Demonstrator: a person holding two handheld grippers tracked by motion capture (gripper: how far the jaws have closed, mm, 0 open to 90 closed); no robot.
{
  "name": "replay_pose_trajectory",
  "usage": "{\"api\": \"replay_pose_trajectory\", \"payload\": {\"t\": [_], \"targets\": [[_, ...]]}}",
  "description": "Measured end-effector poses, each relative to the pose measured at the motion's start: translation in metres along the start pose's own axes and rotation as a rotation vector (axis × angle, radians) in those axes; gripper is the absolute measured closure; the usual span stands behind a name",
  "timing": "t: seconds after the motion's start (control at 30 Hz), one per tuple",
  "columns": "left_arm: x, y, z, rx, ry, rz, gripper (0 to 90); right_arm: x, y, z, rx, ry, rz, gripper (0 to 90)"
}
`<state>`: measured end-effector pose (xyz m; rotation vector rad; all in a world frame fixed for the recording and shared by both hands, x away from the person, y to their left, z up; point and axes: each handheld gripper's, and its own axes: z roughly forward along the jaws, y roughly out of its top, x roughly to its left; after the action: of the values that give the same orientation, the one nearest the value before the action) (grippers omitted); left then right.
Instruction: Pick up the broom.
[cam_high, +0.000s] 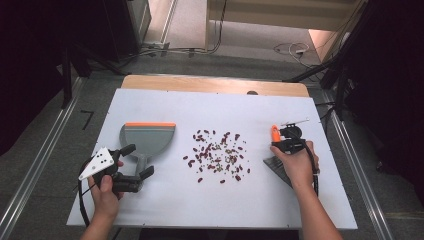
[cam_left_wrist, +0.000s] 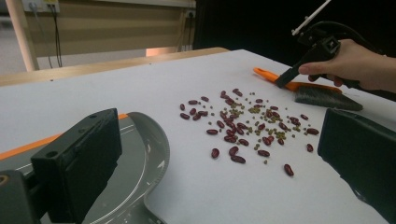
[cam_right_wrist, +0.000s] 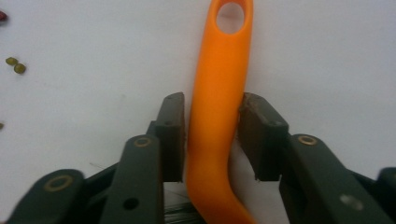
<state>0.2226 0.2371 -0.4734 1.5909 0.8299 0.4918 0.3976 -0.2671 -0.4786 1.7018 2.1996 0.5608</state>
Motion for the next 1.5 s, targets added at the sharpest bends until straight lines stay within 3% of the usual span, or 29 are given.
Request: {"api": "replay_pose_trajectory", "payload": {"t": [0.07,0.2,0.53,0.73,0.97,1.03,1.17,1.27,1.5], "targets": [[-0.002,0.0,0.002,0.001,-0.003,0.002,0.7,-0.004,0.0,0.0,-0.004,0.015,0.039,66.5],[-0.004,0.001,0.006,0.014,-0.005,0.011,0.7,-0.008,-0.008,0.0,-0.059,0.037,0.022,66.7],[-0.014,0.007,0.01,0.023,-0.005,0.052,0.7,-0.005,-0.017,-0.001,-0.135,0.02,0.024,67.0],[-0.024,0.013,0.017,0.014,-0.02,0.06,0.7,-0.01,-0.026,-0.017,-0.257,0.055,0.025,67.1],[-0.034,0.023,0.026,0.007,-0.042,0.069,0.8,-0.018,-0.046,-0.041,-0.448,0.104,0.026,67.1],[-0.037,0.025,0.027,-0.003,-0.056,0.052,0.7,-0.022,-0.053,-0.045,-0.501,0.112,0.036,67.1],[-0.042,0.03,0.03,-0.006,-0.06,0.062,0.7,-0.024,-0.065,-0.055,-0.588,0.105,0.038,67.3],[-0.044,0.033,0.032,-0.011,-0.055,0.069,0.7,-0.025,-0.071,-0.062,-0.644,0.124,0.035,67.3],[-0.048,0.043,0.042,-0.03,-0.039,0.104,0.7,-0.026,-0.074,-0.077,-0.717,0.138,0.05,67.5]]}}
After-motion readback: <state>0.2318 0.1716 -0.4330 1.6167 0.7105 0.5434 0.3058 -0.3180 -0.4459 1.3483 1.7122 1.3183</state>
